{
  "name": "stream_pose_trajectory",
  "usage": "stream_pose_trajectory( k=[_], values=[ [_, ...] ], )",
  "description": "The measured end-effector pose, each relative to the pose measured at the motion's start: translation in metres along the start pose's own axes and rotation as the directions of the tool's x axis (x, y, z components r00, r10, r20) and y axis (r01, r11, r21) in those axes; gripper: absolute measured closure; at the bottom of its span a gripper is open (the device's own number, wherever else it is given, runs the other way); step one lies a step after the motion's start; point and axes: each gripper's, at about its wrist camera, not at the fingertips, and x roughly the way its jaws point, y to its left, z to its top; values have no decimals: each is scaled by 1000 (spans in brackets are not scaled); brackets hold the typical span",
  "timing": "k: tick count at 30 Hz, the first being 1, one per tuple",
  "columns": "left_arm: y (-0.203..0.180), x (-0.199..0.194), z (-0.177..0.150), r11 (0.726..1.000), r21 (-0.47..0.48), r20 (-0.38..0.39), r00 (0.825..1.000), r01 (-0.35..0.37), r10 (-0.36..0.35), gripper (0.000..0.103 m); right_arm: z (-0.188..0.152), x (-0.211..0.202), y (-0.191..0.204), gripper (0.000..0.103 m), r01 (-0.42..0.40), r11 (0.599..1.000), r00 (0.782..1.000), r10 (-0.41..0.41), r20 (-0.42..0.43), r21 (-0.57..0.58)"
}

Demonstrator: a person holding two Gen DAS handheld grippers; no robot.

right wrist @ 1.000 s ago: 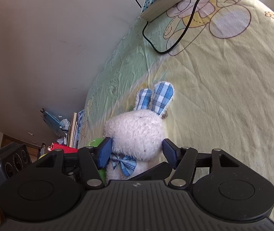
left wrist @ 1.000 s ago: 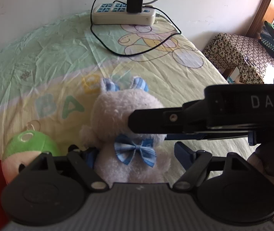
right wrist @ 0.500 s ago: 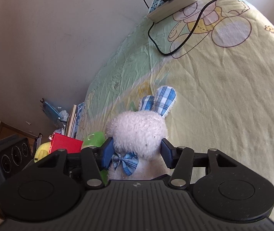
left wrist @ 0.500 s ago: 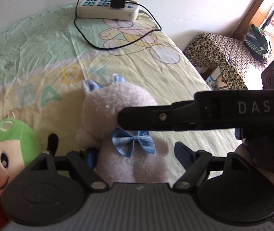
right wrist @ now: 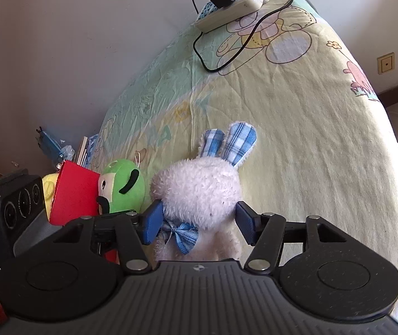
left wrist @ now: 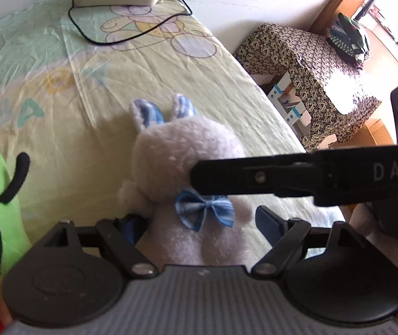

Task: Organize objects
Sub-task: 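Lift the white bunny off the bed with the right gripper, then carry the white bunny with the right gripper over the red box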

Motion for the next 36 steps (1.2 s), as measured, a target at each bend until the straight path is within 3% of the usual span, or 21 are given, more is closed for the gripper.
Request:
stream_pose_trajectory(
  k=[9, 15, 21, 36],
  values=[
    [8, 7, 11, 1000, -6, 27, 1000, -14, 15, 17, 0, 15, 3, 32, 6, 1000, 1000, -5, -11, 4],
    [9, 7, 11, 1000, -1, 26, 1000, -6, 6, 22, -2, 18, 3, 28, -2, 999, 1000, 2, -20, 36],
    [1, 2, 7, 1000, 16, 25, 1000, 11, -12, 29, -3, 11, 6, 31, 10, 1000, 999, -9, -46, 21],
    [-27, -64, -28, 998, 56, 148, 989, -11, 3, 32, -34, -32, 54, 35, 16, 996, 1000, -16, 10, -91]
  ],
)
